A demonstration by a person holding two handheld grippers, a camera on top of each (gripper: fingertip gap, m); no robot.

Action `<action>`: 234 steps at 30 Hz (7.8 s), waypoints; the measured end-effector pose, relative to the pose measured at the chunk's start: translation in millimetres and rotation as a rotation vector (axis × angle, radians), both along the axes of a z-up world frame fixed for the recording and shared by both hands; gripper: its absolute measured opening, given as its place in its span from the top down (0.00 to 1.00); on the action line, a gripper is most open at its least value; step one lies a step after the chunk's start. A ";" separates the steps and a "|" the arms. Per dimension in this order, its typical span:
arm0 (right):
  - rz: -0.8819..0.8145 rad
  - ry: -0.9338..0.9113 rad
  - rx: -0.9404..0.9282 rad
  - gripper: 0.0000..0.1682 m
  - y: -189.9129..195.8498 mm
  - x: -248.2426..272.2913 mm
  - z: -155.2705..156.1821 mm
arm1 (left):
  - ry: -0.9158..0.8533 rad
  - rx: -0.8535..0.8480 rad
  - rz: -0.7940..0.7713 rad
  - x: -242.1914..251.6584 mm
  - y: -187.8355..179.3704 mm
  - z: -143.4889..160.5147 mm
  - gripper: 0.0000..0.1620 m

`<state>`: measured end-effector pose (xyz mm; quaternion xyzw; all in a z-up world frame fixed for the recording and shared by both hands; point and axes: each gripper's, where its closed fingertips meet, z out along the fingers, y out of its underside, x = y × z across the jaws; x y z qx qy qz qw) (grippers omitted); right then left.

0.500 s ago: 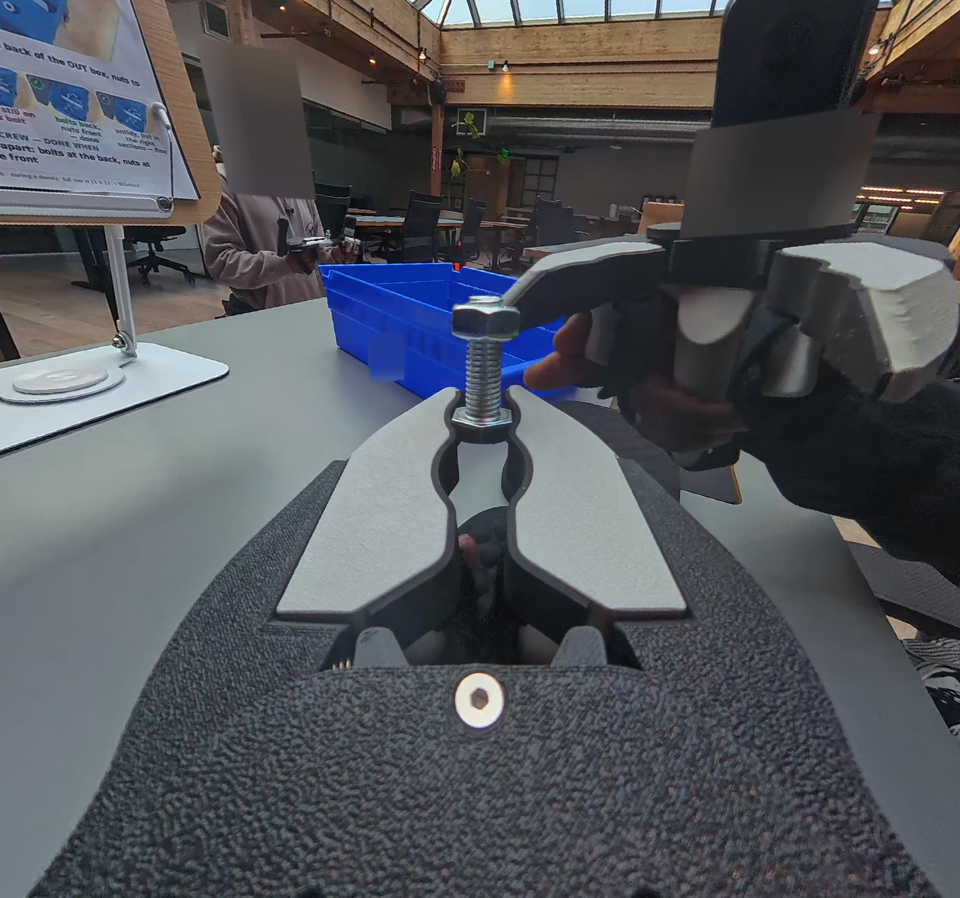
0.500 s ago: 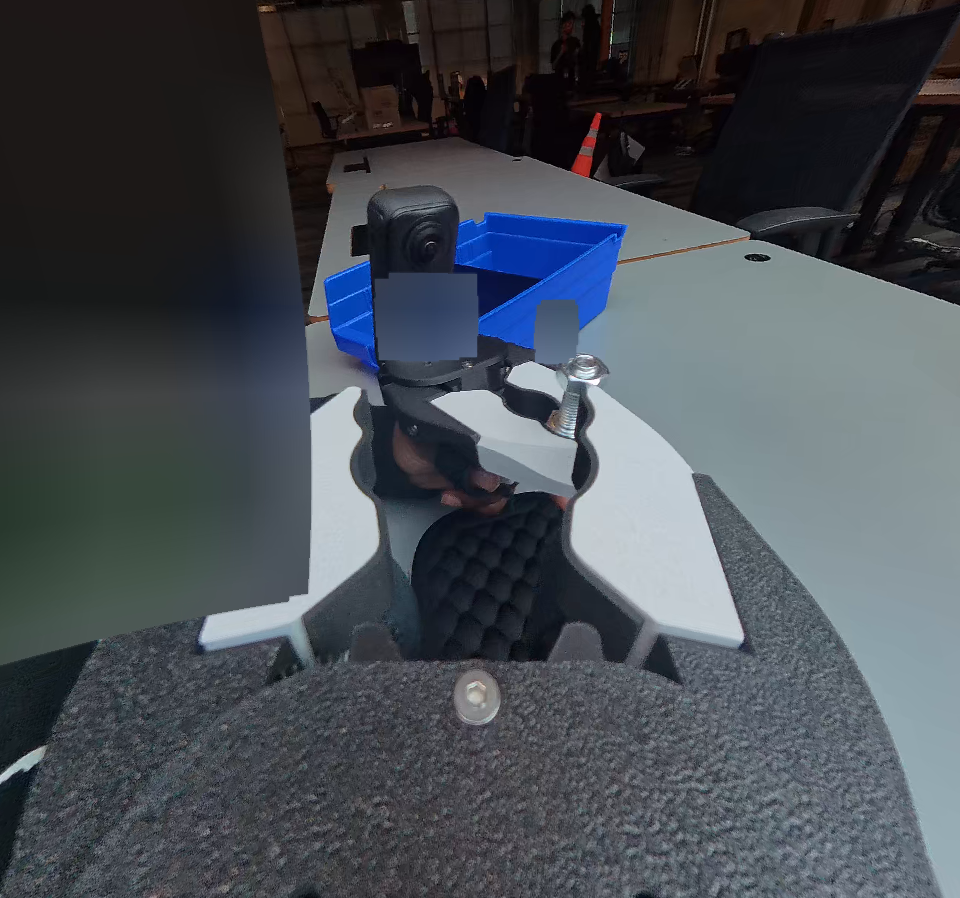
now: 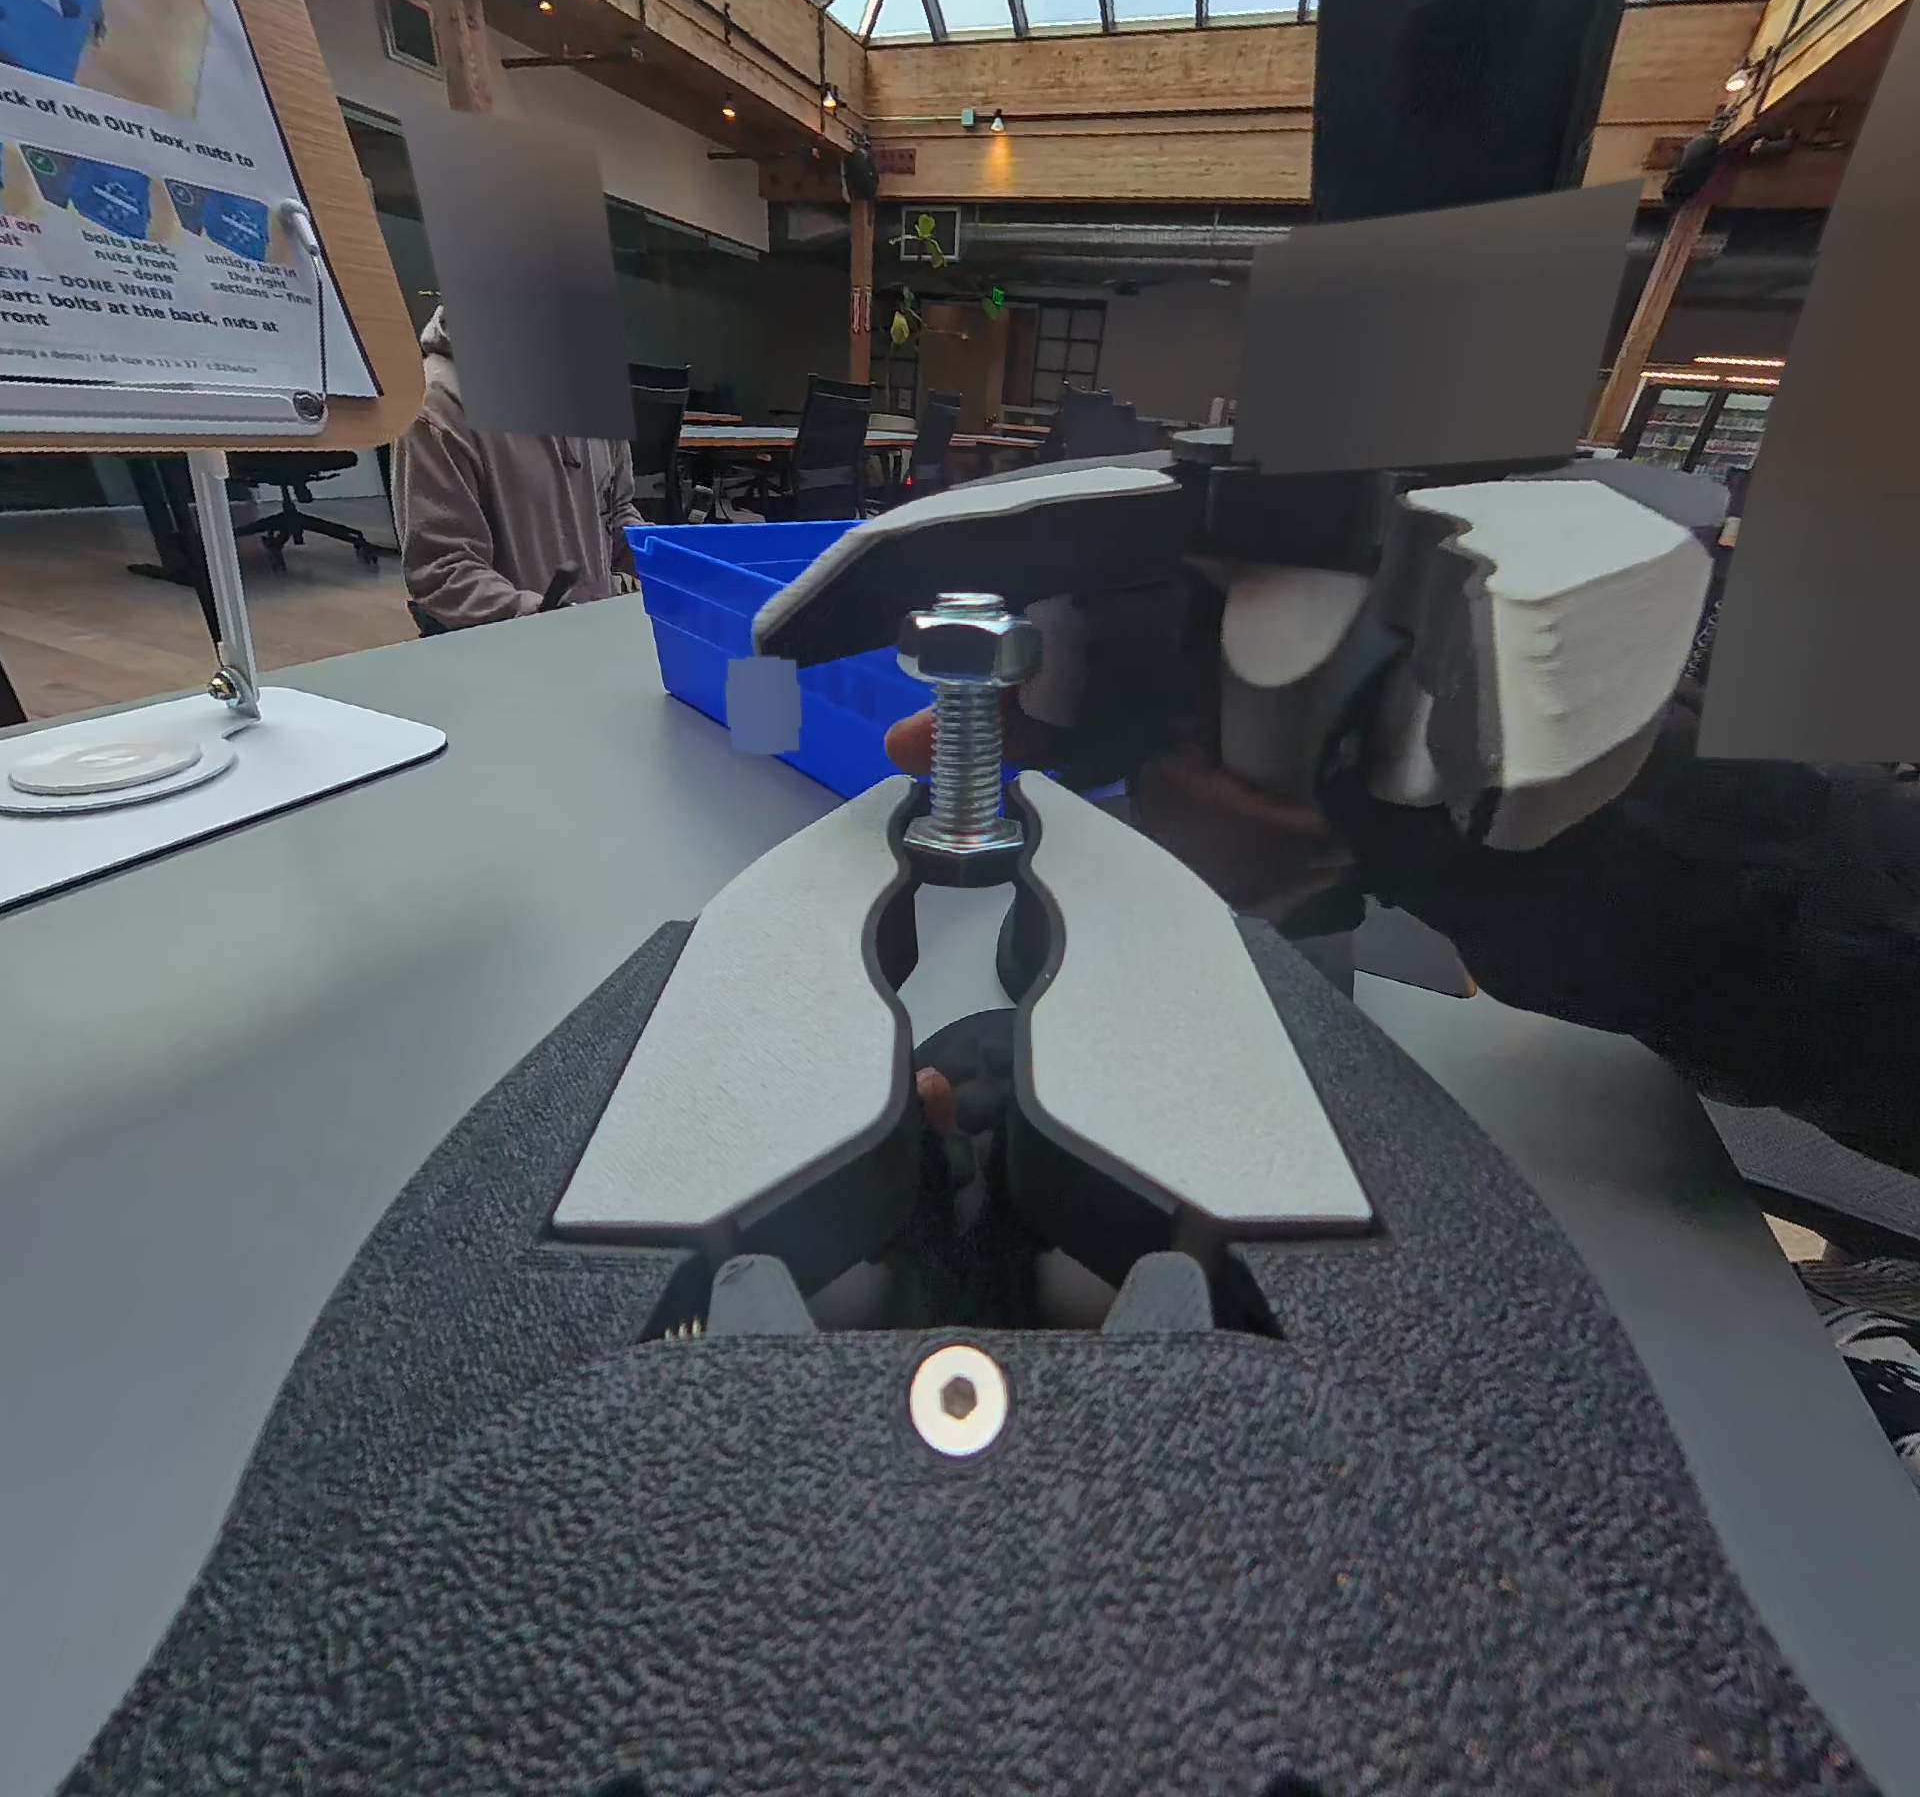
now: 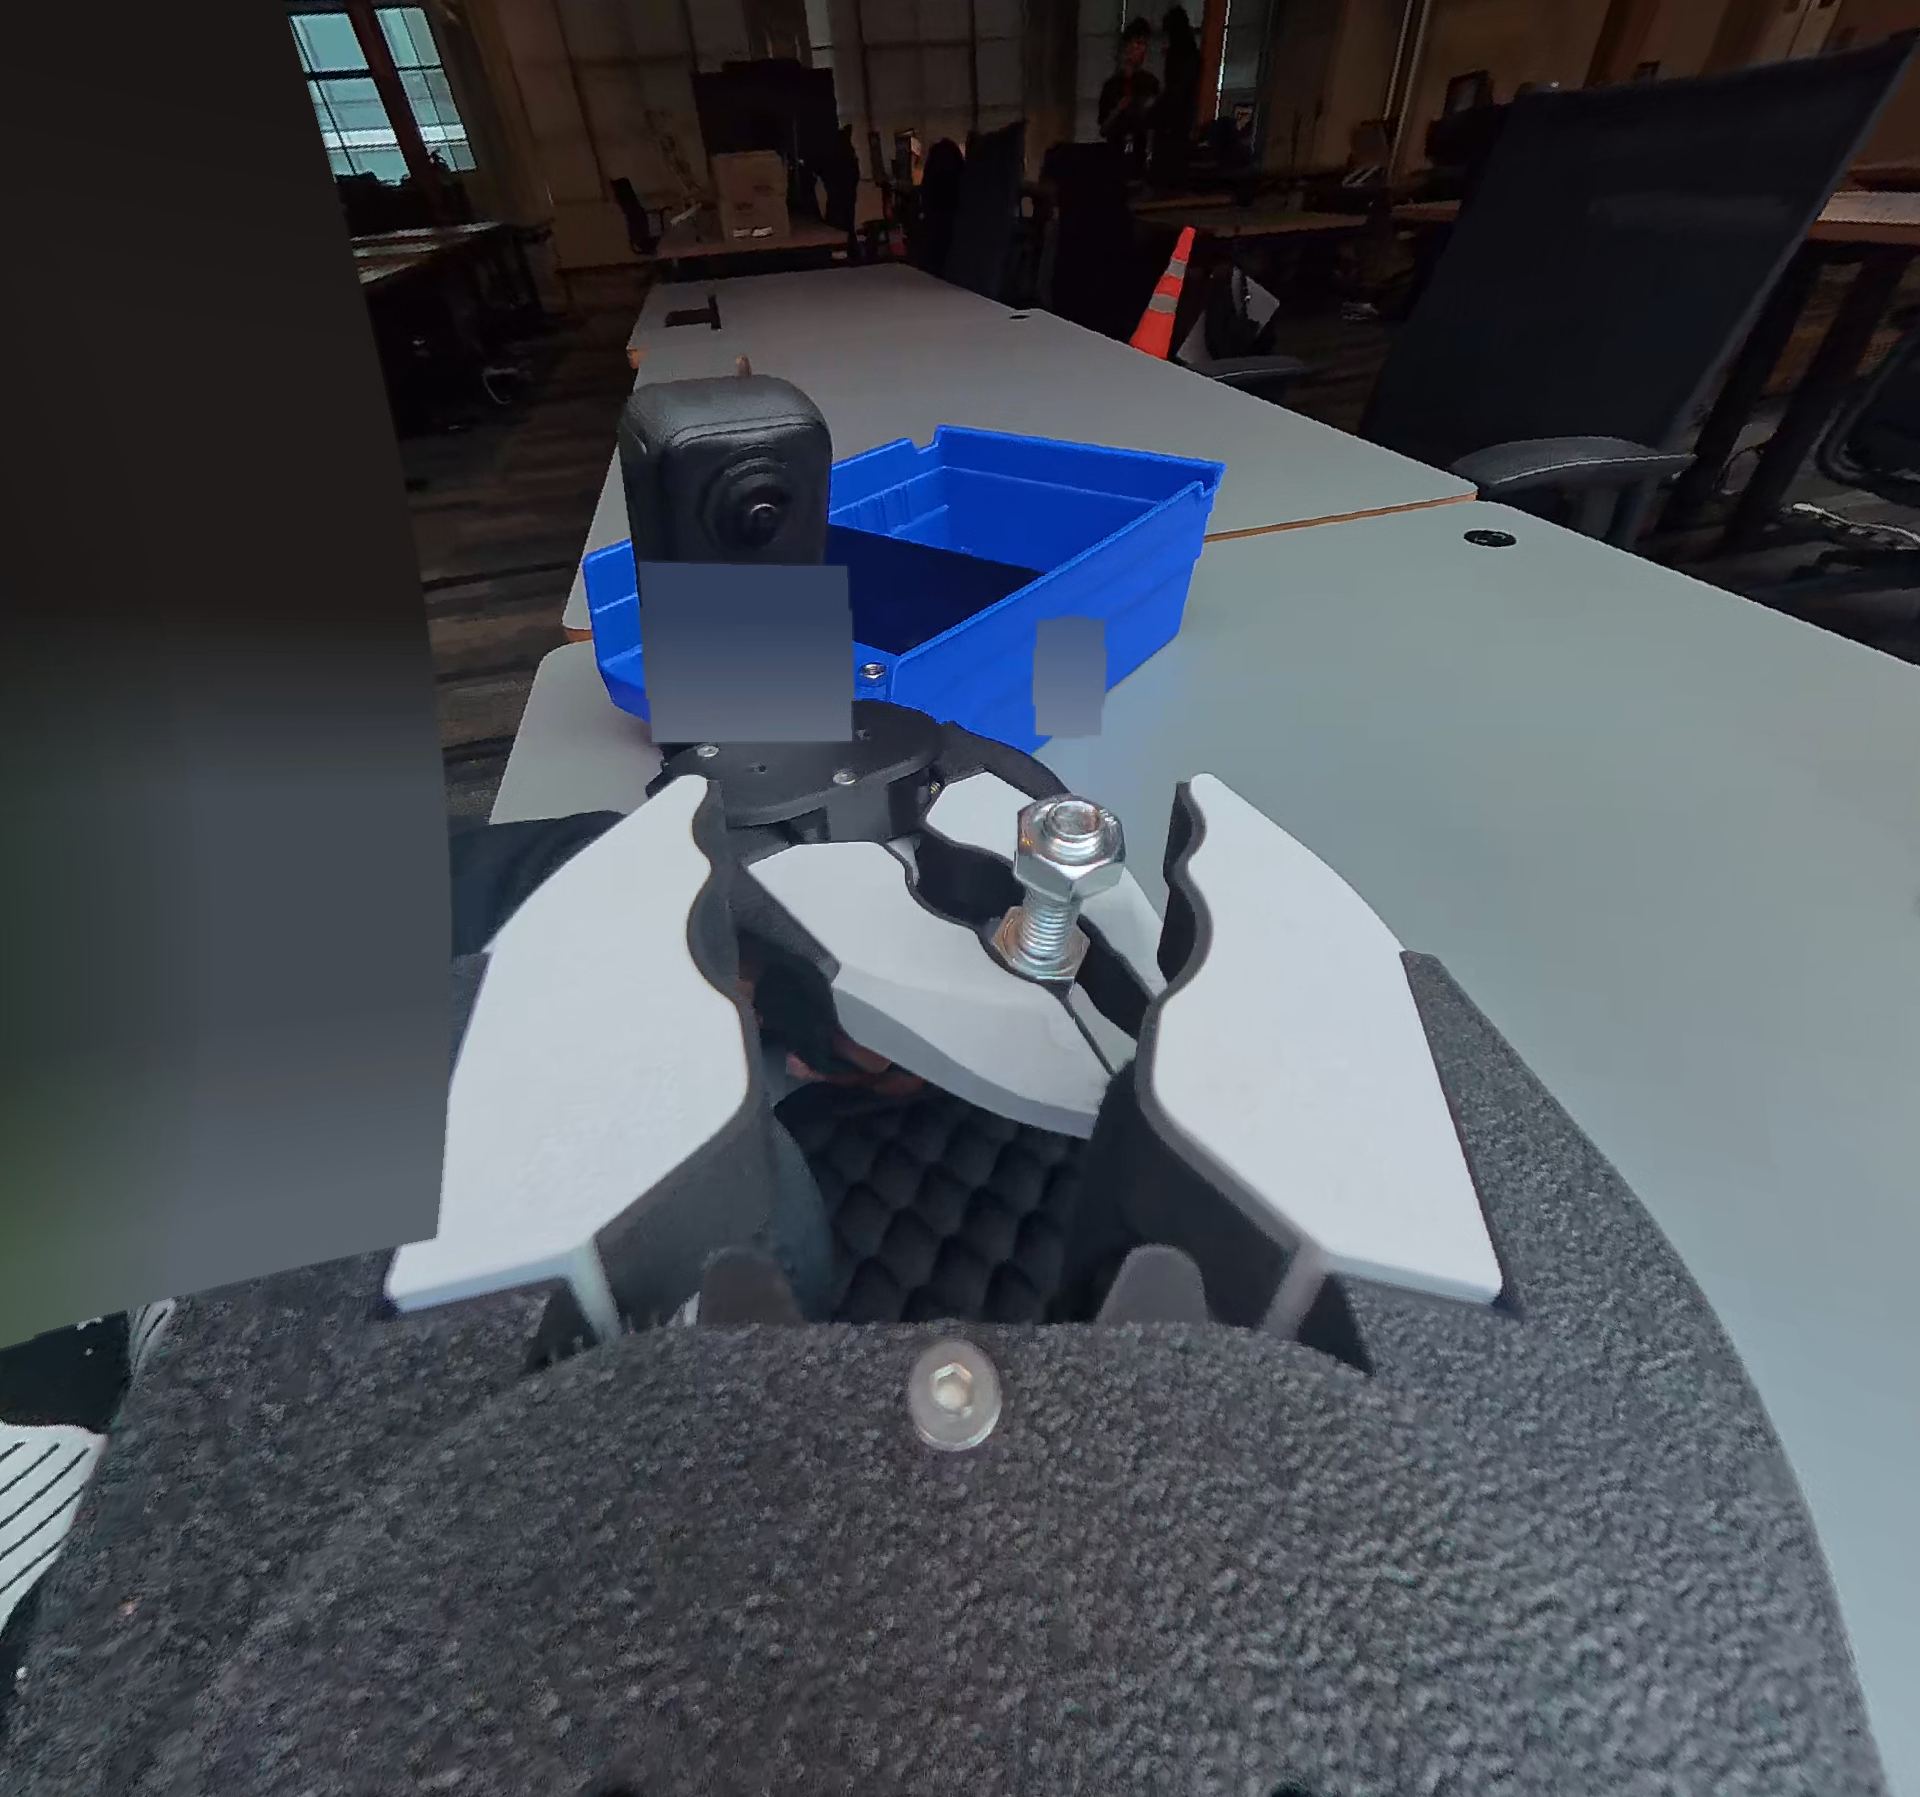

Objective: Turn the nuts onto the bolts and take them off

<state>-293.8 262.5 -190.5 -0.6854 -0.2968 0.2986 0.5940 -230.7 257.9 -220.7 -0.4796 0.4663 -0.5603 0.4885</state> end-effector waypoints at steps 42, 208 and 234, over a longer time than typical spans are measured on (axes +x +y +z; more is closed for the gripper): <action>-0.008 -0.073 0.011 0.55 -4.1 -2.9 -4.3 | 0.001 -0.001 0.010 0.2 1.6 -0.4 0.92; -0.484 -0.348 -0.155 0.70 -63.6 220.7 22.6 | 1.431 -0.418 0.492 -336.3 249.1 -79.4 0.76; -0.416 -0.356 -0.162 0.73 -82.9 181.0 9.3 | 1.382 0.194 0.113 -126.5 181.6 30.3 0.94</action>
